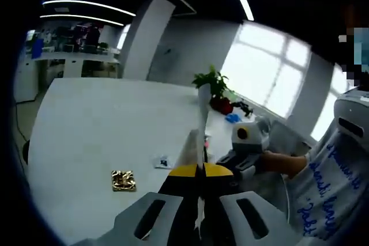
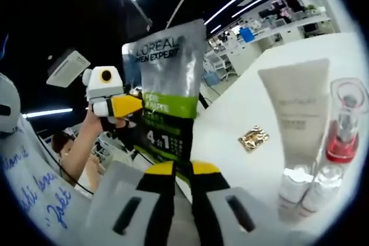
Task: Arrange the skincare products in the storage area until every visible bottle or jar stands upright without overlapping.
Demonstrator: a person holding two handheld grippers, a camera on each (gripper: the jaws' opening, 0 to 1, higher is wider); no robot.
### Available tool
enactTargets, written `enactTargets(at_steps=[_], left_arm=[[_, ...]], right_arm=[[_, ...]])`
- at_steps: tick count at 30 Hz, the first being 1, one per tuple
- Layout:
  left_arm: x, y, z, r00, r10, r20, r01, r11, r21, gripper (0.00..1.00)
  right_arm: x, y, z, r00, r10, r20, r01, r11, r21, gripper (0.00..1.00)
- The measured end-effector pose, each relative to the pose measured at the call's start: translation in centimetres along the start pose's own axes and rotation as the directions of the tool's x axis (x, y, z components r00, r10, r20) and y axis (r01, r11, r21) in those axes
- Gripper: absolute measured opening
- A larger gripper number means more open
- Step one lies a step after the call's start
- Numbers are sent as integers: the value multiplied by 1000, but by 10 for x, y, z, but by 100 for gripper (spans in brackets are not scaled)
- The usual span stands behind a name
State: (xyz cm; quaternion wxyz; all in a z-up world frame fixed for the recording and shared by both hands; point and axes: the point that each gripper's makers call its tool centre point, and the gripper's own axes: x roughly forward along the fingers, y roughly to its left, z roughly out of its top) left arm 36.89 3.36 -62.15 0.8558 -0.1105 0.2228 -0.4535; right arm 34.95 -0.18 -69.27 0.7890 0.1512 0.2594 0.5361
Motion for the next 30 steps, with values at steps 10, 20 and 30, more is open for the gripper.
enactTargets(at_steps=[10, 20, 30], left_arm=[[10, 11, -2, 998, 52, -19, -51, 998, 28, 0], [16, 26, -13, 993, 107, -54, -105, 994, 37, 0], [18, 33, -25, 988, 118, -96, -109, 989, 98, 10]], right_arm=[[-6, -4, -1, 1000, -11, -8, 11, 1000, 14, 3], [-7, 0, -6, 999, -18, -38, 17, 1000, -25, 1], [-11, 0, -13, 995, -25, -94, 14, 994, -111, 1]])
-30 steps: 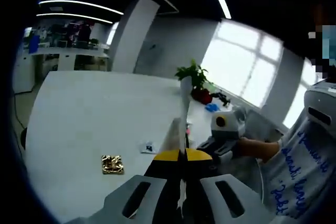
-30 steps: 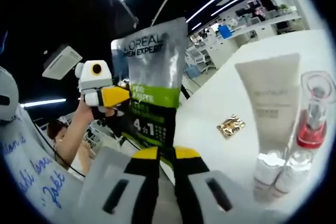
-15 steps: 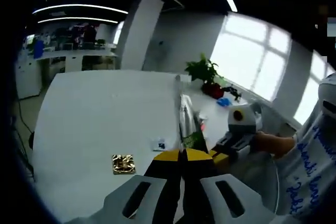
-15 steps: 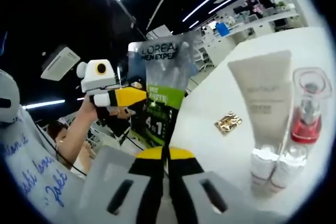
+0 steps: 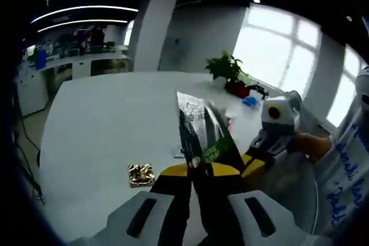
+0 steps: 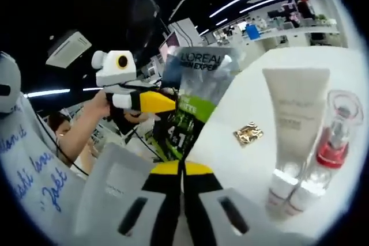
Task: Arrange the skincare products in the storage area until every visible bottle or jar stands upright without overlapping.
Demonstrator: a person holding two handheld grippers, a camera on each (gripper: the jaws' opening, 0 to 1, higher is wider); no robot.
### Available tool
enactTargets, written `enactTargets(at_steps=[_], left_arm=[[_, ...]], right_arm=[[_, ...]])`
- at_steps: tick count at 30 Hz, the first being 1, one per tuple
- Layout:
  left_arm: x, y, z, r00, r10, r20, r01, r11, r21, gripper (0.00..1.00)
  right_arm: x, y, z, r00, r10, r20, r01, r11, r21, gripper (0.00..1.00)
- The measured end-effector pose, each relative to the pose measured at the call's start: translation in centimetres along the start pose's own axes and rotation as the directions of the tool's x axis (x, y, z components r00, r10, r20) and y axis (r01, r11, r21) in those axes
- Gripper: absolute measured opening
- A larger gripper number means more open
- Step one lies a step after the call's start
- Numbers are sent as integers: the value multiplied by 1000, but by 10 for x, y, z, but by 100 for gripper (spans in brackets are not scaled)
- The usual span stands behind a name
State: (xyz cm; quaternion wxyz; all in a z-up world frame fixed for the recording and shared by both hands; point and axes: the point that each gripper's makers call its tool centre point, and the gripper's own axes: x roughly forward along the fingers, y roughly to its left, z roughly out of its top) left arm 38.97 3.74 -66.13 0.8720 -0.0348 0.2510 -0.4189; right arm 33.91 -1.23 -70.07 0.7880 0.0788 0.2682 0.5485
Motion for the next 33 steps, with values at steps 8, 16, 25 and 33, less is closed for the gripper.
enactTargets(at_steps=[8, 16, 25, 33], left_arm=[[-3, 13, 17, 997, -2, 71, 6, 998, -60, 11], [-2, 20, 28, 997, 3, 79, 1, 998, -56, 7], [14, 30, 22, 999, 49, 9, -49, 999, 4, 2], [30, 42, 7, 993, 100, -66, -97, 994, 49, 0]], right_arm=[[-2, 4, -10, 999, 12, -47, -13, 1000, -27, 1], [-2, 5, -17, 998, 26, -64, -27, 1000, -15, 1], [1, 3, -18, 997, 7, -76, -9, 1000, -20, 1], [1, -5, -20, 996, -22, -90, 20, 999, -25, 1]])
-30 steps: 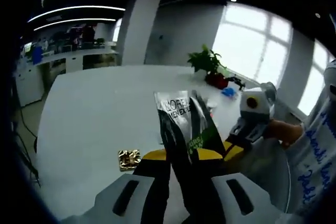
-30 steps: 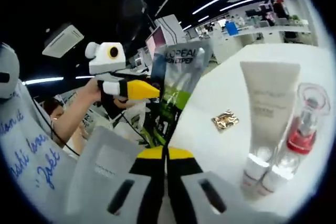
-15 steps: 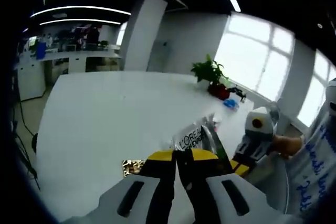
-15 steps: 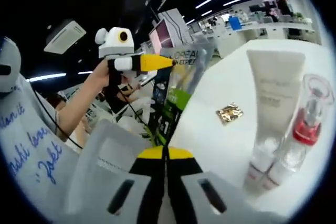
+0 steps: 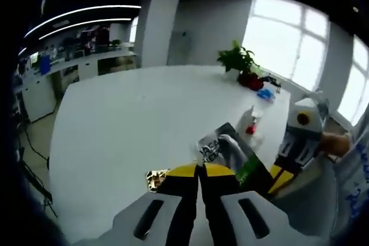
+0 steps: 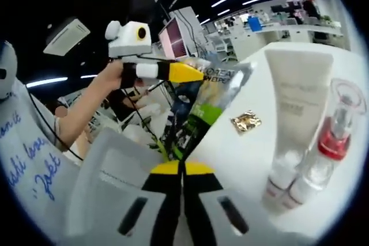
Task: Arrange the skincare products in the storage area until every visible bottle or jar stands upright without overlapping.
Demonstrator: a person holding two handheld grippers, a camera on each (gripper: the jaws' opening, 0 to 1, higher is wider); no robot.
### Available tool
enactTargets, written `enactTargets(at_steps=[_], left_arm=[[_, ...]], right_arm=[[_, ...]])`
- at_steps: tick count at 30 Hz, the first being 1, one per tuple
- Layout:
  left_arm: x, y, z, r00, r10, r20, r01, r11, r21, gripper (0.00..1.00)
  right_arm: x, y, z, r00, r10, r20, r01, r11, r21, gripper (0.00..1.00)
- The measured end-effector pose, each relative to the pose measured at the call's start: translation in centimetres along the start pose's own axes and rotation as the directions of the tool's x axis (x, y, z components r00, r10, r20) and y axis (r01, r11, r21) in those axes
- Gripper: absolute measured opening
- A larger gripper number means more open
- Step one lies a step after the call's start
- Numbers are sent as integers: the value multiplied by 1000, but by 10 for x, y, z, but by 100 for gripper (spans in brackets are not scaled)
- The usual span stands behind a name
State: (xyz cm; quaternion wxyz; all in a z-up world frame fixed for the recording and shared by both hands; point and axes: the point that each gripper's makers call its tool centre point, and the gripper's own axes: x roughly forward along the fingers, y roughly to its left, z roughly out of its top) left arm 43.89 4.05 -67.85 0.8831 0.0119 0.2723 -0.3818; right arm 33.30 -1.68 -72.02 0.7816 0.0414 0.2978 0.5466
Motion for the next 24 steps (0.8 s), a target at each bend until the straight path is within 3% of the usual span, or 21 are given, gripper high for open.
enactTargets(at_steps=[16, 24], left_arm=[[36, 4, -25, 989, 33, -145, -25, 998, 55, 0], [51, 6, -47, 975, 33, -218, -20, 998, 64, 0]], right_arm=[[0, -17, -9, 995, -77, -61, 73, 995, -67, 1], [3, -30, -23, 978, -150, -144, 126, 978, -163, 1]])
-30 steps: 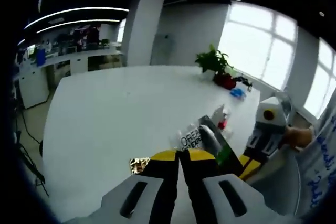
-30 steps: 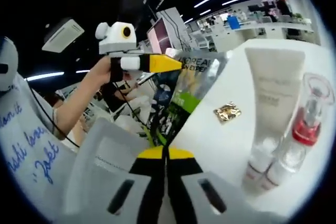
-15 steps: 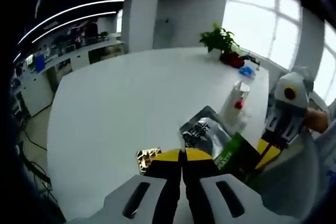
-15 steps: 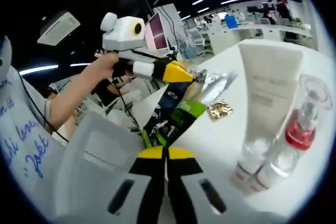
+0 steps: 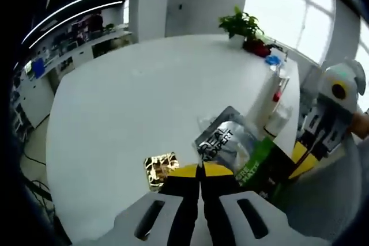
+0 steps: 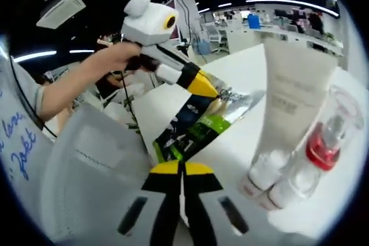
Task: Arrange the skincare products in the storage area until every visible bottle or jar stands upright without overlapping.
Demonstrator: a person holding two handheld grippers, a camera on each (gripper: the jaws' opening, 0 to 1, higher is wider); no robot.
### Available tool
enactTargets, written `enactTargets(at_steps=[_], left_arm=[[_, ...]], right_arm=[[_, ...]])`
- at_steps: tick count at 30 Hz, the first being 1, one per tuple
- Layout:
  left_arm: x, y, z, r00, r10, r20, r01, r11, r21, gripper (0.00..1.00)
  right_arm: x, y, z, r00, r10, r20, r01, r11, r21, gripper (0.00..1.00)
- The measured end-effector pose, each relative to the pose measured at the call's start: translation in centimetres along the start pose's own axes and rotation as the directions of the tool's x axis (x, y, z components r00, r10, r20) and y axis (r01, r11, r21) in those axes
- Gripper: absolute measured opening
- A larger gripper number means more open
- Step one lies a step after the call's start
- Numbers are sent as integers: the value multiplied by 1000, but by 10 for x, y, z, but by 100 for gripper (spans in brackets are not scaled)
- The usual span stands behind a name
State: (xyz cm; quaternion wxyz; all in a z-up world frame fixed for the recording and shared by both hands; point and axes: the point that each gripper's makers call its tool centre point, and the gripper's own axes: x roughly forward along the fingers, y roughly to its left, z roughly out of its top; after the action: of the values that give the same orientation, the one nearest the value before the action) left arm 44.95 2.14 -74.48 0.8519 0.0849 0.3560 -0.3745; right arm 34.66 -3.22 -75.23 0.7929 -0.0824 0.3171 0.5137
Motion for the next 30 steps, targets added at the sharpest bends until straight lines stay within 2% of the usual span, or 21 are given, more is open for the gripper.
enactTargets(at_steps=[14, 19, 21, 28, 30], left_arm=[[22, 2, -21, 997, -23, -69, 21, 999, -36, 0], [31, 0, -27, 995, -35, -98, 32, 999, -34, 0], [35, 0, -29, 994, -37, -103, 33, 999, -42, 0], [43, 1, -35, 990, -51, -130, 44, 998, -51, 0], [46, 2, -35, 989, -51, -135, 45, 998, -50, 0]], right_arm=[[13, -9, -18, 994, -25, -104, 17, 997, -73, 1], [17, -12, -27, 986, -51, -156, 31, 991, -132, 1], [18, -16, -33, 978, -79, -192, 44, 982, -183, 1], [24, -16, -43, 968, -81, -238, 28, 975, -220, 1], [25, -18, -45, 960, -99, -261, 25, 962, -273, 1]])
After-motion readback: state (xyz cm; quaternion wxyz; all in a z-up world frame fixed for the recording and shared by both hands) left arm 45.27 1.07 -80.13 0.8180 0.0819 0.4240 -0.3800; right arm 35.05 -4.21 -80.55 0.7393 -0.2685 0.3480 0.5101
